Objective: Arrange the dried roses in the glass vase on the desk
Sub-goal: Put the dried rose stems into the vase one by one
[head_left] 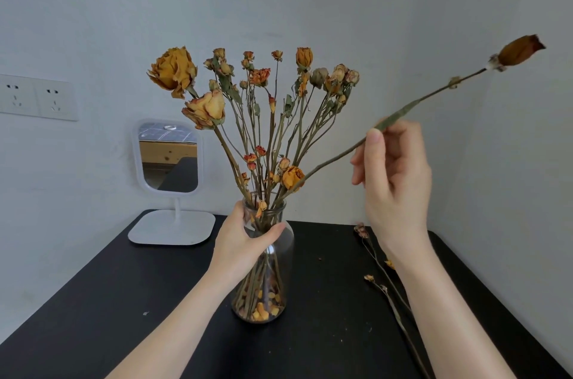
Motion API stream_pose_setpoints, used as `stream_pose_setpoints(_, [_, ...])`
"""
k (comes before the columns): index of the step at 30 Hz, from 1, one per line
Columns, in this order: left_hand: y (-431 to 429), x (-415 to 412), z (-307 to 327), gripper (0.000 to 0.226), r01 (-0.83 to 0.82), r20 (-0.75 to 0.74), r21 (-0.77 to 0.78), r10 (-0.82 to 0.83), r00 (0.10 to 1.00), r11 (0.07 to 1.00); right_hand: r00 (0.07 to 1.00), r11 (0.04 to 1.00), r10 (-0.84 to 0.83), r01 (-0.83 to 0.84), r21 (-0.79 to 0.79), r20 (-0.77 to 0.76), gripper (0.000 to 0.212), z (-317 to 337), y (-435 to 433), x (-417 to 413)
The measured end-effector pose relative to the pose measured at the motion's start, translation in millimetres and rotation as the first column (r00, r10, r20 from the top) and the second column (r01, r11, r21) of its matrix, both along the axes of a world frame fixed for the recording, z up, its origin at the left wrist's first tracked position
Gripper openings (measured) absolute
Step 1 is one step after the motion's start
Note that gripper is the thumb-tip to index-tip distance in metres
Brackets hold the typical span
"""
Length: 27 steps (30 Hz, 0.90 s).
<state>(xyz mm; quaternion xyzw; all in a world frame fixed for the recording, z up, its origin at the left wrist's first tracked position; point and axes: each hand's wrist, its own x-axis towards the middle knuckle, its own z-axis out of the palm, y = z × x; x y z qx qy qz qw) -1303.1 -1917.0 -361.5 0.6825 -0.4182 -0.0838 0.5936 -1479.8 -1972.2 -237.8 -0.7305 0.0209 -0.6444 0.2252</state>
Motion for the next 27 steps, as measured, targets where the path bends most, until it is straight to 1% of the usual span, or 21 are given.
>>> stream_pose_setpoints(3, [0,-1,0,0.055,-0.001,0.002,0.002,0.001,1.0,1.0,0.997,0.997,-0.046,0.042,-0.065,-0.062,0.011,-3,1,4])
stream_pose_setpoints(6, [0,-1,1,0.053,-0.006,0.006,-0.004,0.006,1.0,1.0,0.985,0.993,-0.071,0.055,-0.104,-0.158,0.004,-5,4,10])
stream_pose_setpoints(8, [0,-2,1,0.051,-0.008,0.006,-0.003,0.008,1.0,1.0,0.969,0.988,-0.117,0.091,-0.124,-0.217,0.003,-7,6,17])
stream_pose_setpoints(10, [0,-2,1,0.052,-0.007,0.001,-0.003,0.007,1.0,1.0,0.961,0.985,-0.152,0.13,-0.11,-0.23,0.003,-7,6,22])
stream_pose_setpoints(12, [0,-2,1,0.056,-0.011,-0.001,-0.003,0.011,1.0,1.0,0.953,0.977,-0.208,0.189,-0.104,-0.219,0.008,-5,7,27])
stream_pose_setpoints(16, [0,-3,1,0.058,-0.013,-0.001,-0.013,0.013,1.0,1.0,0.917,0.947,-0.316,0.291,-0.136,-0.245,0.012,-3,8,34])
stream_pose_setpoints(18, [0,-5,2,0.057,-0.007,0.0,-0.019,0.007,1.0,1.0,0.907,0.942,-0.33,0.301,-0.146,-0.26,0.012,-4,8,36])
stream_pose_setpoints(20, [1,-5,2,0.058,0.001,-0.001,-0.027,-0.001,1.0,1.0,0.885,0.938,-0.342,0.304,-0.165,-0.315,0.013,-7,5,37])
stream_pose_setpoints(23, [2,-5,1,0.058,0.009,-0.011,-0.046,-0.01,1.0,0.999,0.779,0.927,-0.373,0.29,-0.237,-0.503,0.014,-18,3,40])
stream_pose_setpoints(25, [2,-5,1,0.055,0.018,-0.012,-0.052,-0.019,1.0,0.998,0.731,0.936,-0.352,0.266,-0.23,-0.584,0.017,-27,3,41])
stream_pose_setpoints(26, [2,-5,1,0.052,0.021,-0.012,-0.052,-0.022,1.0,0.998,0.738,0.945,-0.326,0.261,-0.196,-0.591,0.021,-30,3,41])
stream_pose_setpoints(27, [2,-5,1,0.05,0.024,-0.012,-0.05,-0.024,1.0,0.998,0.764,0.956,-0.292,0.257,-0.144,-0.575,0.025,-31,4,41])
